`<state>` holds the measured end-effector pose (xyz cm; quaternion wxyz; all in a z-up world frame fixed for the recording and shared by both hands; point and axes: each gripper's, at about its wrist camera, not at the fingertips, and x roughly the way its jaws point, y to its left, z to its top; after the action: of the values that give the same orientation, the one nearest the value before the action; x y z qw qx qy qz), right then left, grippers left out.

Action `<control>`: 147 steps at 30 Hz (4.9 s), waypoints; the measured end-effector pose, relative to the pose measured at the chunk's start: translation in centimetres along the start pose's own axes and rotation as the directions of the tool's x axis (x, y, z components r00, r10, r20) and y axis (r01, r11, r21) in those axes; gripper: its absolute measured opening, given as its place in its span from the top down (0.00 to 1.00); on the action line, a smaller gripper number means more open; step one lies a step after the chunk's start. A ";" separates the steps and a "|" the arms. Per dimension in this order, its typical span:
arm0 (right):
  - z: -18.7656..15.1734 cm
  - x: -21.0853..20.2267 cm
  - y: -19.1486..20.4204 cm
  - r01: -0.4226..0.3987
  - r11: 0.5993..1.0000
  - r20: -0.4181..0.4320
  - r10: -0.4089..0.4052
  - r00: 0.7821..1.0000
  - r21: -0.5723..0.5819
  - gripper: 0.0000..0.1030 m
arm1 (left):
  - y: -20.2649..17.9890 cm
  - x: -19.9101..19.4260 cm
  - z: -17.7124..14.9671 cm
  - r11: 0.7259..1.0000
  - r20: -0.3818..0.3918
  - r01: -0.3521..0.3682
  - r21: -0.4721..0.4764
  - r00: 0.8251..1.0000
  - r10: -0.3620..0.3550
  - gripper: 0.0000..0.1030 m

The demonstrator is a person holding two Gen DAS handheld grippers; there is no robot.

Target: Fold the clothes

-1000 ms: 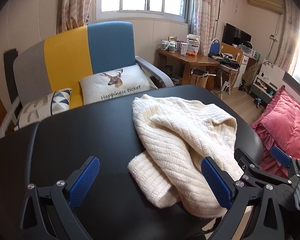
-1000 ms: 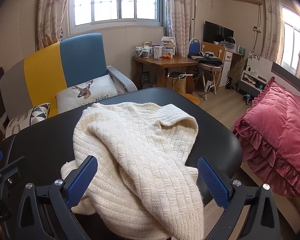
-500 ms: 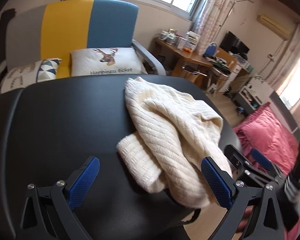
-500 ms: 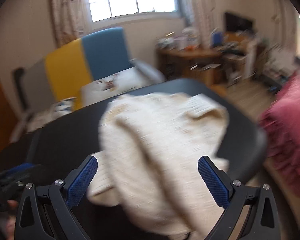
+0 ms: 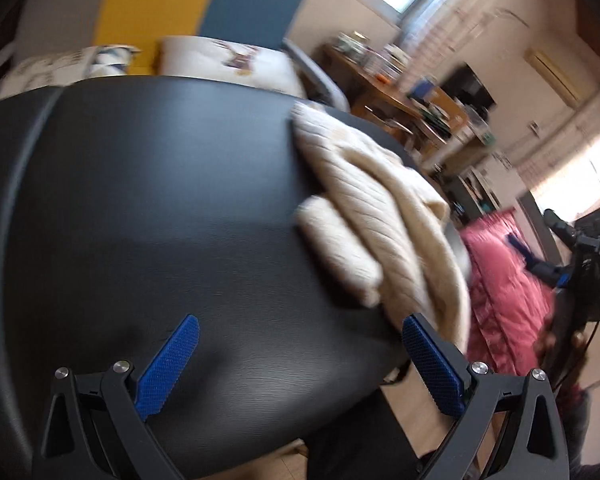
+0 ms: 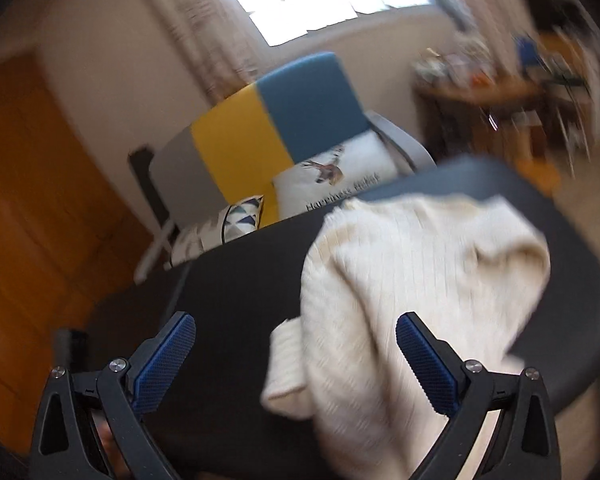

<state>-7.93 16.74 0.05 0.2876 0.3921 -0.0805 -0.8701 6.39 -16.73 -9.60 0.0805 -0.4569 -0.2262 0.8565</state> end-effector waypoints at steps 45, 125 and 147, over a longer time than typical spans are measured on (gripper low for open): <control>7.4 19.4 -3.1 0.026 0.999 -0.324 -0.010 0.946 0.045 0.95 | -3.4 6.3 8.7 0.996 -0.010 0.086 0.026 0.996 -0.086 0.13; -12.8 15.0 3.0 0.066 0.911 -0.432 -0.256 0.865 -0.407 0.77 | 9.2 -0.6 4.3 0.981 -0.024 -0.148 -0.127 0.989 0.146 0.85; -12.8 15.6 2.1 -0.078 0.995 -0.470 0.038 0.882 -0.067 0.88 | 9.3 -1.4 5.0 0.970 -0.030 -0.161 -0.180 0.987 0.158 0.73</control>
<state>-5.88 7.31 -17.78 0.3405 0.5753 0.0163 -0.7435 3.76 -26.99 -10.48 -0.0288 -0.4856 -0.2655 0.8324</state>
